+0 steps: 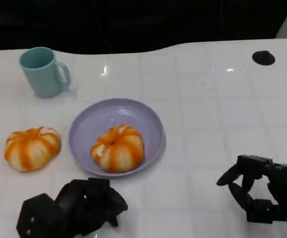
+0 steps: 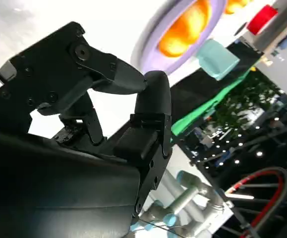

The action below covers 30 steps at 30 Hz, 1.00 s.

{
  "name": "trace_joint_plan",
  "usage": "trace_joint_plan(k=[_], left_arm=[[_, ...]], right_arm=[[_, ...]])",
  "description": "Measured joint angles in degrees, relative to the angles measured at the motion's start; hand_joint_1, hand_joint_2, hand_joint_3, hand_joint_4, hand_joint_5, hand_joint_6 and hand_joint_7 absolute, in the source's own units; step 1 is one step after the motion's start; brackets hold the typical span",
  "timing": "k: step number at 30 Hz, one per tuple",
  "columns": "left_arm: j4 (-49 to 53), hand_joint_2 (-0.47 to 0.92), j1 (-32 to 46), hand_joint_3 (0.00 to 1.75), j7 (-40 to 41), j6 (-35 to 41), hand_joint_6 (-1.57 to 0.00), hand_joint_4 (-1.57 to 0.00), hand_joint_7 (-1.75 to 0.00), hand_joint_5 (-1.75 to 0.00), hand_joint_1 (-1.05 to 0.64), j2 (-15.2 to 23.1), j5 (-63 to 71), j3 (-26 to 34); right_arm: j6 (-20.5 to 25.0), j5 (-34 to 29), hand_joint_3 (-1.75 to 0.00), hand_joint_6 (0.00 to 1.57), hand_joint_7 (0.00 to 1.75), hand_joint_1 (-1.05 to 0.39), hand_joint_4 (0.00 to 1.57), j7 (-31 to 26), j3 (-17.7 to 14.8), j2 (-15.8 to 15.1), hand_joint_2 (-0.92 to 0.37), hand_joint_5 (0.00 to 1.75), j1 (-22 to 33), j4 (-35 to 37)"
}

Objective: Grasp the bread from the table and place it into the plate.

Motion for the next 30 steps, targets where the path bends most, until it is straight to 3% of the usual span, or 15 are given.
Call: trace_joint_plan(k=[9, 30], left_arm=[[0.5, 0.84, -0.6, 0.00, 0.0, 0.1, -1.30, -0.89, -0.73, -1.49, -1.05, 0.6, 0.0, 0.5], [0.7, 0.86, -0.7, 0.01, 0.0, 0.1, -1.30, -0.88, -0.73, -1.50, -1.05, 1.1, -0.1, 0.5]], right_arm=[[1.5, -1.2, -1.20, 0.73, 1.44, -0.31, 0.86, -0.3, -0.1, 0.4, -0.41, 1.75, 1.2, 1.5], [3.3, -1.2, -1.23, 0.72, 1.46, -0.32, 0.86, 0.4, 0.3, 1.3, -0.40, 1.75, 1.1, 1.7]])
